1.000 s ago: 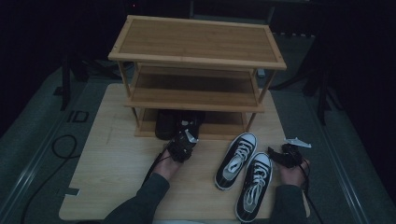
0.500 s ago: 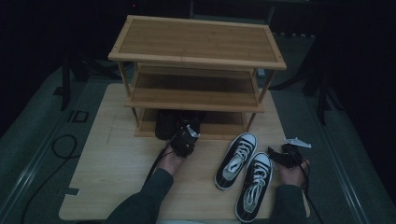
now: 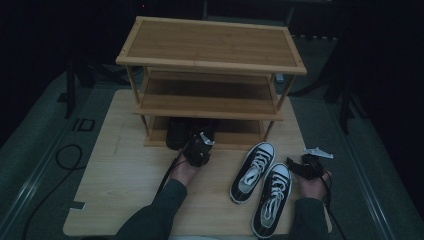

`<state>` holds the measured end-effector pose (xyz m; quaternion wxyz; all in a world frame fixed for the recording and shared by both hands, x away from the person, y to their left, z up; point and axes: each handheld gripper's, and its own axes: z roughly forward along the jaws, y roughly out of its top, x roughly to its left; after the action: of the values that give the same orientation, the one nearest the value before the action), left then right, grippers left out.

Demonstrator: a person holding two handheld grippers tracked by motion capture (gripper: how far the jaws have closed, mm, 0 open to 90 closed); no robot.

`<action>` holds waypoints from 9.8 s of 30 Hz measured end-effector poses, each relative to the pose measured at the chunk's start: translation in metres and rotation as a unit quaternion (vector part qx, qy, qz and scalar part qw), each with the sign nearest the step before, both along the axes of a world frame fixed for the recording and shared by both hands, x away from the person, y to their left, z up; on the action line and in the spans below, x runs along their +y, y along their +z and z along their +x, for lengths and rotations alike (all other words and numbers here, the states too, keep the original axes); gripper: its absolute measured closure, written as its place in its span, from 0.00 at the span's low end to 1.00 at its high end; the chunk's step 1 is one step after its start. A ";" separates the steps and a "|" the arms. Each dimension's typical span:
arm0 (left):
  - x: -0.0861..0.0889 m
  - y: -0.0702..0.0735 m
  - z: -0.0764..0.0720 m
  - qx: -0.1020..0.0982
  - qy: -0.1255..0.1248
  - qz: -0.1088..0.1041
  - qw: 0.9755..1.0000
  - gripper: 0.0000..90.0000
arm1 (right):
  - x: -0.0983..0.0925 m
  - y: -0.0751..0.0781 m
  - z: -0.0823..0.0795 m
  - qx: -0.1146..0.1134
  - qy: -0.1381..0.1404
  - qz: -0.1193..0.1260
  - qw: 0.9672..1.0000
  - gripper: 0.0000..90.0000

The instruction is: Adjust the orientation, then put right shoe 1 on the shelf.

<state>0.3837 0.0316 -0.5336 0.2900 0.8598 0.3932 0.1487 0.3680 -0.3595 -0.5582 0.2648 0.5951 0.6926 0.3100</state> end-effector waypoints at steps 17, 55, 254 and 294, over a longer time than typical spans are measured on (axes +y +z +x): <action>-0.035 0.005 0.009 -0.051 -0.004 -0.032 0.998 0.80 | 0.000 0.000 0.000 0.000 0.000 0.000 1.000 0.37; -0.070 -0.024 0.044 -0.097 0.121 -0.054 0.986 0.99 | 0.000 0.000 0.000 0.000 0.000 0.000 1.000 0.37; -0.071 -0.024 0.043 -0.098 0.122 -0.052 0.986 1.00 | 0.127 0.111 -0.008 0.070 0.131 -0.019 0.989 0.98; -0.071 -0.024 0.043 -0.099 0.122 -0.052 0.986 1.00 | 0.092 0.135 -0.021 0.060 0.161 0.002 0.985 0.98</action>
<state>0.4265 -0.0393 -0.5579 0.3513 0.7702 0.4718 0.2464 0.3472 -0.2673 -0.4232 0.1681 0.4942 0.7932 0.3137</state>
